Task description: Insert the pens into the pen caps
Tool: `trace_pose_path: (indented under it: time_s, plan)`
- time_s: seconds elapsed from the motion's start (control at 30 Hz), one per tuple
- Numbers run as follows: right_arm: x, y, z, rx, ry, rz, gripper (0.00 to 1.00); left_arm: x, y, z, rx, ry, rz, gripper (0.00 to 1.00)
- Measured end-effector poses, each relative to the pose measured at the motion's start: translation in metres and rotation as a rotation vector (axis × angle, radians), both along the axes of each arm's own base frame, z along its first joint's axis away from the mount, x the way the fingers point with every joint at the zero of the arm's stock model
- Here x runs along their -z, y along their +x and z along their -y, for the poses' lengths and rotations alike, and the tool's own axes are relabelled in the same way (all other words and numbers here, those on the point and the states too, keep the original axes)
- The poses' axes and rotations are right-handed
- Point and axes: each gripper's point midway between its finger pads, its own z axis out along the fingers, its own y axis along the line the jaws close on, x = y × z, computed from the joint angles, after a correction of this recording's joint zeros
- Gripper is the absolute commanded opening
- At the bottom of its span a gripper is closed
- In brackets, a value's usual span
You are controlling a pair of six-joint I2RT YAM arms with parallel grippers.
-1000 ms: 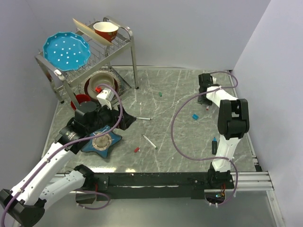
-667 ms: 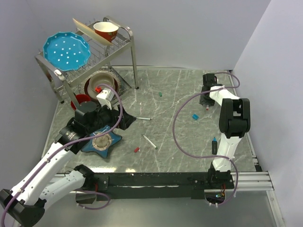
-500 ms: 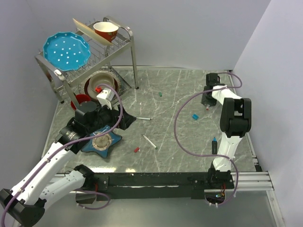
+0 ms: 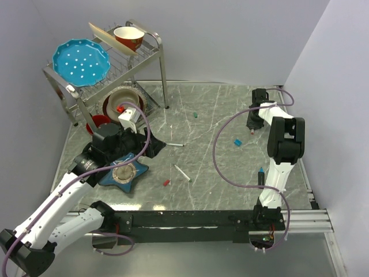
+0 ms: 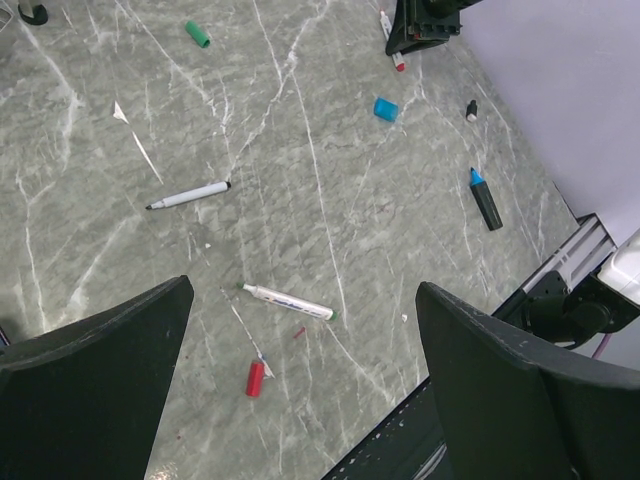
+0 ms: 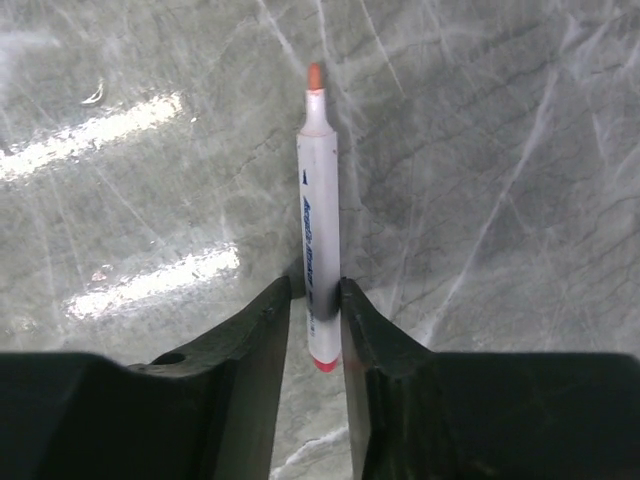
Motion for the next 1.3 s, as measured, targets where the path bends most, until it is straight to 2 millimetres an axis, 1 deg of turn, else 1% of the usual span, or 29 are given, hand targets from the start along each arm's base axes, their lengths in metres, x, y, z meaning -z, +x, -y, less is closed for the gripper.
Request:
trace_pose_path:
  time_s: [0.2, 0.3, 0.47, 0.53, 0.7, 0.83, 0.9, 1.0, 1.1, 1.17, 1.2, 1.27, 1.3]
  plan:
    - [0.0, -0.001, -0.007, -0.02, 0.034, -0.007, 0.23, 0.0, 0.002, -0.003, -0.018, 0.004, 0.005, 0.99]
    - [0.001, -0.001, -0.012, -0.029, 0.064, 0.007, 0.23, -0.002, 0.002, -0.005, -0.027, 0.002, 0.014, 0.99]
    - [0.0, -0.012, -0.029, -0.044, 0.134, 0.03, 0.2, -0.005, 0.001, -0.006, -0.033, -0.003, 0.025, 0.99]
    - [0.0, -0.014, -0.039, -0.06, 0.167, 0.037, 0.19, -0.006, 0.001, -0.007, -0.034, -0.004, 0.027, 0.99]
    - [-0.002, -0.008, -0.066, -0.105, 0.211, 0.054, 0.2, -0.002, 0.005, -0.011, -0.074, 0.004, 0.012, 0.93]
    - [-0.009, -0.001, -0.093, -0.163, 0.213, 0.06, 0.2, 0.009, 0.008, -0.01, -0.085, 0.014, -0.035, 0.93]
    - [-0.013, 0.002, -0.106, -0.188, 0.216, 0.071, 0.2, 0.015, 0.008, -0.009, -0.092, 0.02, -0.065, 0.95]
    - [-0.017, 0.004, -0.126, -0.225, 0.22, 0.081, 0.2, 0.017, 0.007, -0.009, -0.106, 0.006, -0.092, 0.95]
    - [-0.017, 0.0, -0.145, -0.259, 0.224, 0.077, 0.2, 0.016, 0.007, -0.004, -0.107, -0.037, -0.109, 0.94]
    - [-0.014, -0.004, -0.156, -0.273, 0.23, 0.078, 0.19, 0.021, 0.008, -0.001, -0.106, -0.062, -0.127, 0.94]
    - [-0.011, -0.007, -0.162, -0.278, 0.232, 0.076, 0.19, 0.026, 0.008, 0.001, -0.108, -0.071, -0.147, 0.93]
    - [0.0, -0.023, -0.173, -0.293, 0.23, 0.055, 0.19, 0.044, 0.009, 0.006, -0.109, -0.077, -0.211, 0.93]
    - [-0.001, -0.024, -0.177, -0.296, 0.221, 0.073, 0.19, 0.051, 0.01, 0.009, -0.111, -0.078, -0.239, 0.93]
